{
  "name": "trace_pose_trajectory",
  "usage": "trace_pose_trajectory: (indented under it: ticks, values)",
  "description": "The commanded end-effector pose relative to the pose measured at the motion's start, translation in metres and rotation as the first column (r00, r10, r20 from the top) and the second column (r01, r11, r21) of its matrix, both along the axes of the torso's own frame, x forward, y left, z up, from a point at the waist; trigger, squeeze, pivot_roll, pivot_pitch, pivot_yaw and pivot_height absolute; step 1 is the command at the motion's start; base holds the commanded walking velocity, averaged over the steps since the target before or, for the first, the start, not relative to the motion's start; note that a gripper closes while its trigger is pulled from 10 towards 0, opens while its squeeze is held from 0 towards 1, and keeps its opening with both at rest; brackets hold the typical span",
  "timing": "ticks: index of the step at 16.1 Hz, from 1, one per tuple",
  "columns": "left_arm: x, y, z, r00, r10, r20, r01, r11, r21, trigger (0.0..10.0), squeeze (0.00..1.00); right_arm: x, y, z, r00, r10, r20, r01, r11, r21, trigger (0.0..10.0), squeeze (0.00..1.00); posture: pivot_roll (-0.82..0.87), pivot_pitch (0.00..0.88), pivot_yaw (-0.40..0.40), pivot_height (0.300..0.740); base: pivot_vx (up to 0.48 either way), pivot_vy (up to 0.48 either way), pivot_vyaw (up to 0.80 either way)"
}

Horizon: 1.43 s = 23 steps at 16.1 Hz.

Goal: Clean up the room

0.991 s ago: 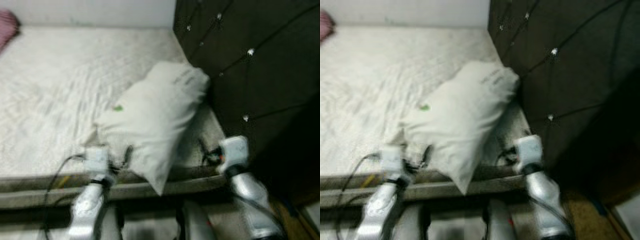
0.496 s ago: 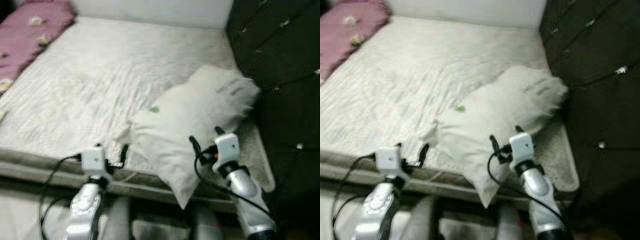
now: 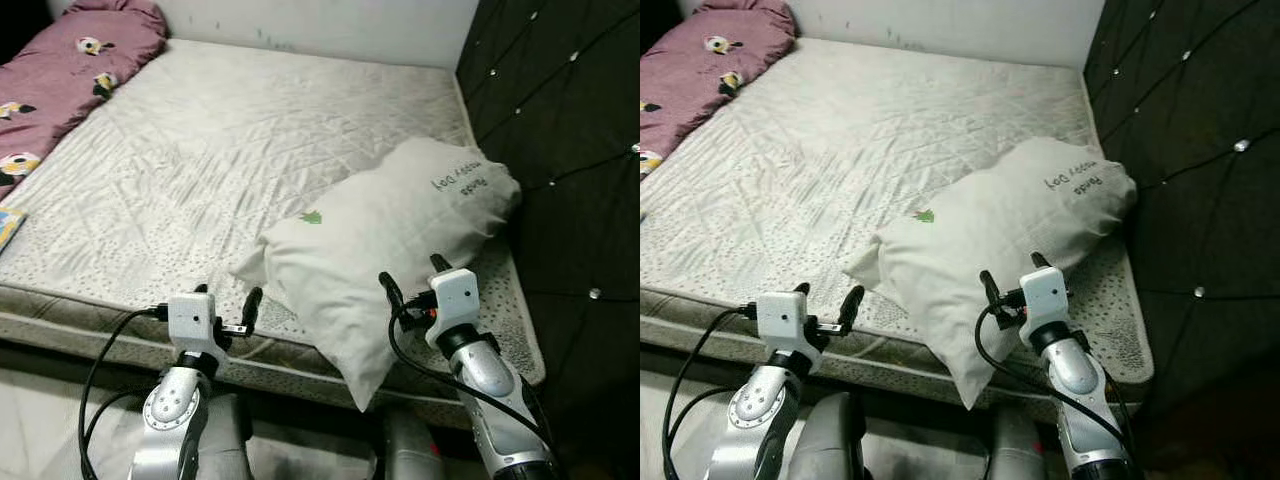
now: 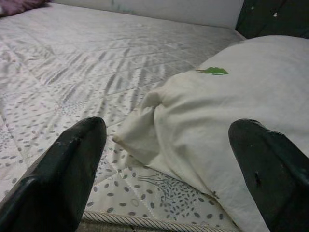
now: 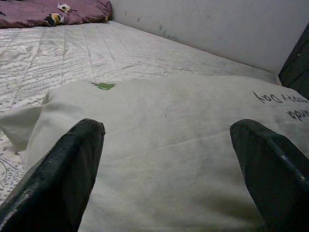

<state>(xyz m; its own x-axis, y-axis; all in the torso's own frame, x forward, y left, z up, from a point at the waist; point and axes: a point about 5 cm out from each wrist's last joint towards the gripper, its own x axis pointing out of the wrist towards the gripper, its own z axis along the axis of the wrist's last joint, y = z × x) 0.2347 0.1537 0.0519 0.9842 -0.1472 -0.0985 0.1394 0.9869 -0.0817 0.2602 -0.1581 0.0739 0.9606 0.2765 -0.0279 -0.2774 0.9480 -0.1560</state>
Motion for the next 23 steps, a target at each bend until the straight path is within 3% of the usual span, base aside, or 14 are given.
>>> trace_pose_trajectory:
  ticks: [1, 14, 17, 21, 23]
  values:
    - [0.0, 0.0, 0.0, 1.0, -0.006, 0.001, 0.006, 1.0, -0.003, 10.0, 0.0, 0.0, -0.003, 0.001, 1.0, -0.007, 0.001, 0.007, 1.0, 0.002, 10.0, 0.0, -0.02, 0.0, -0.043, 0.607, 0.296, 0.0, 0.0]
    - [-0.002, 0.002, -0.001, 1.0, 0.005, -0.012, -0.005, 1.0, 0.001, 10.0, 0.0, -0.006, -0.001, -0.014, 0.996, 0.01, -0.085, -0.012, 1.0, -0.023, 10.0, 0.0, -0.01, 0.0, -0.043, 0.607, 0.24, 0.0, 0.0]
    - [-0.005, 0.006, -0.006, 0.998, 0.021, -0.053, -0.02, 0.999, 0.025, 10.0, 0.0, -0.011, -0.005, -0.028, 0.981, -0.023, -0.195, 0.02, 1.0, -0.018, 10.0, 0.0, -0.01, 0.013, -0.053, 0.607, 0.0, 0.0, 0.0]
    - [-0.018, 0.034, -0.007, 0.991, 0.092, -0.095, -0.085, 0.993, 0.08, 10.0, 0.0, -0.029, -0.012, -0.038, 0.941, -0.023, -0.337, 0.019, 1.0, -0.016, 10.0, 0.0, 0.0, 0.131, -0.072, 0.607, 0.0, 0.0, 0.0]
    - [-0.026, 0.051, -0.004, 0.987, 0.119, -0.105, -0.106, 0.987, 0.121, 10.0, 0.0, -0.027, -0.014, -0.033, 0.928, -0.05, -0.369, 0.077, 0.995, 0.058, 10.0, 0.0, 0.03, 0.195, -0.067, 0.607, 0.0, 0.0, 0.0]
